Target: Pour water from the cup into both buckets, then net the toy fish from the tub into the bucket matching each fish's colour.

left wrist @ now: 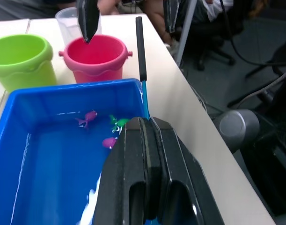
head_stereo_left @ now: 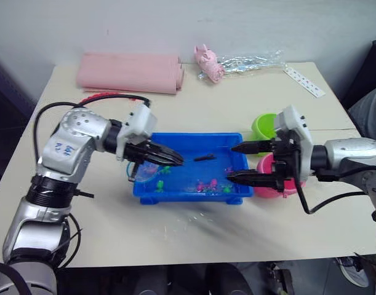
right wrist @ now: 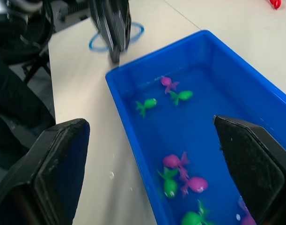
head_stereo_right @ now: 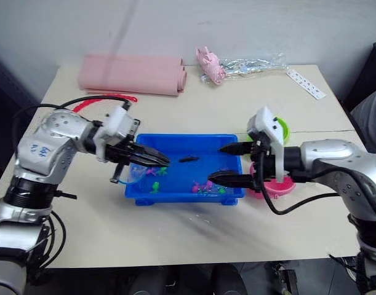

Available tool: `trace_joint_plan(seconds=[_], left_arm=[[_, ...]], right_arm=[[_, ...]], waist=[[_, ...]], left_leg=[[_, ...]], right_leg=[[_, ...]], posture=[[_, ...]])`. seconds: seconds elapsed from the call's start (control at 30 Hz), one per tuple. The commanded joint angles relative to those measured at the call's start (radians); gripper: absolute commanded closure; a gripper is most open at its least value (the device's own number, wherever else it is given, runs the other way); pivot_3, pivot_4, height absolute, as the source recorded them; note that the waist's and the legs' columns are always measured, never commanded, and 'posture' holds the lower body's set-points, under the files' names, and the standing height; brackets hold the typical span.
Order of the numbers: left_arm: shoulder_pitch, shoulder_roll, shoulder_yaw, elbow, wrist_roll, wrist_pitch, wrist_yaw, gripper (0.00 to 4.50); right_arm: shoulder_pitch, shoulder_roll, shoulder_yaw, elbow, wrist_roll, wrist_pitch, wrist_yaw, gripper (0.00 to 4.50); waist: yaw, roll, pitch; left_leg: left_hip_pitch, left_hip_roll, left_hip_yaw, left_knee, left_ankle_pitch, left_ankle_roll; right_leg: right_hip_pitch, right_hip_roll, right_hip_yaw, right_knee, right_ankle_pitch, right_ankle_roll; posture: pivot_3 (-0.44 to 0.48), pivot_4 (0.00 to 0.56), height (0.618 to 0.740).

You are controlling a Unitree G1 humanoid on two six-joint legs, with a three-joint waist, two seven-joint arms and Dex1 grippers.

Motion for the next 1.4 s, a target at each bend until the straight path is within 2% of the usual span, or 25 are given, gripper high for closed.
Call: trace_joint_plan(seconds=[0.03,0.13,0.47,0.57,0.6,0.63,0.67,0.7,0.73,0.83,1.0,1.17,1.2,1.3,1.33,1.37,1.4], left_arm=[[-0.020,-0.031,-0.025,-0.027,0.025,-0.001,0.021,4.46],[-0.036,-0.063,-0.027,-0.025,0.010,0.055,0.041,4.46],[-0.040,-0.073,-0.036,-0.017,0.026,0.074,0.035,4.46],[-0.036,-0.072,-0.043,-0.015,0.039,0.069,0.037,4.50],[-0.032,-0.069,-0.046,-0.014,0.047,0.065,0.036,4.50],[-0.028,-0.068,-0.049,-0.013,0.053,0.059,0.034,4.50],[-0.023,-0.070,-0.049,-0.012,0.055,0.058,0.035,4.50],[-0.018,-0.075,-0.045,-0.013,0.054,0.057,0.039,4.50],[-0.016,-0.082,-0.040,-0.013,0.051,0.061,0.044,4.50],[-0.009,-0.091,-0.029,-0.015,0.043,0.073,0.055,4.50],[0.030,-0.086,-0.010,-0.022,0.031,0.072,0.061,4.50],[0.037,-0.120,0.055,-0.004,-0.039,0.057,0.069,2.70],[0.035,-0.128,0.068,0.001,-0.048,0.049,0.069,2.11],[-0.001,-0.154,0.160,0.027,-0.108,0.062,0.111,0.91],[-0.008,-0.153,0.190,0.033,-0.128,0.070,0.119,0.38],[-0.011,-0.146,0.216,0.036,-0.145,0.084,0.129,0.03],[-0.011,-0.138,0.236,0.037,-0.160,0.096,0.134,0.03]], right_arm=[[-0.035,0.035,0.008,-0.041,0.042,0.057,-0.054,0.00],[-0.085,0.092,0.024,-0.032,0.078,0.116,-0.105,0.00],[-0.089,0.097,0.036,-0.057,0.070,0.142,-0.102,0.00],[-0.087,0.106,0.024,-0.055,0.076,0.135,-0.106,0.79],[-0.087,0.111,0.018,-0.052,0.082,0.135,-0.110,1.19],[-0.088,0.116,0.013,-0.050,0.089,0.137,-0.114,1.79],[-0.088,0.118,0.012,-0.049,0.090,0.137,-0.115,2.00],[-0.085,0.117,0.013,-0.052,0.088,0.136,-0.111,2.62],[-0.081,0.114,0.016,-0.055,0.084,0.133,-0.106,2.96],[-0.066,0.114,0.019,-0.060,0.075,0.124,-0.099,4.45],[-0.046,0.115,0.027,-0.059,0.041,0.082,-0.079,4.48],[-0.032,0.110,0.030,-0.059,-0.012,0.023,-0.048,4.50],[-0.030,0.110,0.030,-0.058,-0.020,0.014,-0.043,4.50],[-0.004,0.089,-0.002,-0.061,-0.034,-0.013,-0.024,4.50],[0.012,0.075,-0.018,-0.064,-0.038,-0.022,-0.016,4.50],[0.031,0.059,-0.034,-0.066,-0.048,-0.032,-0.011,4.50],[0.048,0.041,-0.044,-0.068,-0.061,-0.037,-0.012,4.50]], waist=[[0.000,0.000,0.000],[-0.003,0.000,0.001],[-0.002,0.000,0.001],[-0.002,0.000,0.001],[-0.002,0.000,0.001],[-0.002,0.000,0.001],[-0.003,0.000,0.001],[-0.003,0.000,0.001],[-0.002,0.000,0.001],[-0.002,0.000,0.001],[-0.002,0.000,0.001],[-0.002,0.000,0.001],[-0.002,0.000,0.001],[0.000,0.000,0.001],[0.000,0.000,0.001],[0.000,0.000,0.001],[0.001,0.000,0.001]], left_leg=[[0.000,0.000,0.000,0.001,0.000,0.000],[0.000,0.000,0.000,0.002,0.004,0.001],[0.001,0.000,-0.001,0.001,0.006,-0.001],[0.001,0.000,-0.001,0.000,0.006,-0.001],[0.001,0.000,-0.001,0.000,0.006,-0.001],[0.001,0.000,-0.001,0.000,0.006,-0.001],[0.001,0.000,-0.001,0.000,0.006,-0.001],[0.001,0.000,-0.001,0.000,0.006,-0.001],[0.001,0.000,-0.001,0.001,0.006,-0.001],[0.001,0.000,-0.001,0.001,0.006,-0.001],[0.001,0.000,-0.001,0.001,0.006,-0.001],[0.001,0.000,-0.001,0.001,0.006,-0.001],[0.001,0.000,-0.001,0.001,0.006,-0.001],[0.001,0.000,-0.001,0.001,0.006,-0.001],[0.001,0.000,-0.002,0.001,0.006,-0.001],[0.001,0.000,-0.002,0.001,0.006,-0.001],[0.001,0.000,-0.001,0.001,0.006,-0.001]], right_leg=[[0.000,0.000,0.000,0.000,0.000,0.000],[0.000,0.000,0.001,0.002,0.000,0.001],[-0.001,0.000,0.000,0.006,0.000,0.000],[-0.001,0.000,0.000,0.006,0.000,0.000],[-0.001,0.000,0.000,0.006,0.000,0.000],[-0.001,0.000,0.000,0.006,0.000,0.000],[-0.001,0.000,0.000,0.006,0.000,0.000],[-0.001,0.000,0.000,0.006,0.000,0.000],[-0.001,0.000,0.000,0.006,0.000,0.000],[-0.001,0.000,0.000,0.006,0.000,0.000],[-0.001,0.000,0.000,0.006,0.000,0.000],[-0.001,0.000,0.000,0.006,0.000,0.000],[-0.001,0.000,0.000,0.006,0.000,0.000],[-0.001,0.000,0.000,0.006,0.000,0.000],[-0.001,0.000,0.000,0.006,0.000,0.000],[-0.001,0.000,0.000,0.006,0.000,0.000],[-0.001,0.000,0.000,0.006,0.000,0.000]], posture=[[0.000,0.150,0.740],[0.000,0.150,0.740],[0.000,0.150,0.740],[0.000,0.150,0.740],[0.000,0.150,0.740],[0.000,0.150,0.740],[0.000,0.150,0.740],[0.000,0.150,0.740],[0.000,0.150,0.740],[0.000,0.150,0.740],[0.000,0.150,0.740],[0.000,0.150,0.740],[0.000,0.150,0.740],[0.000,0.150,0.740],[0.000,0.150,0.740],[0.000,0.150,0.740],[0.000,0.150,0.740]])
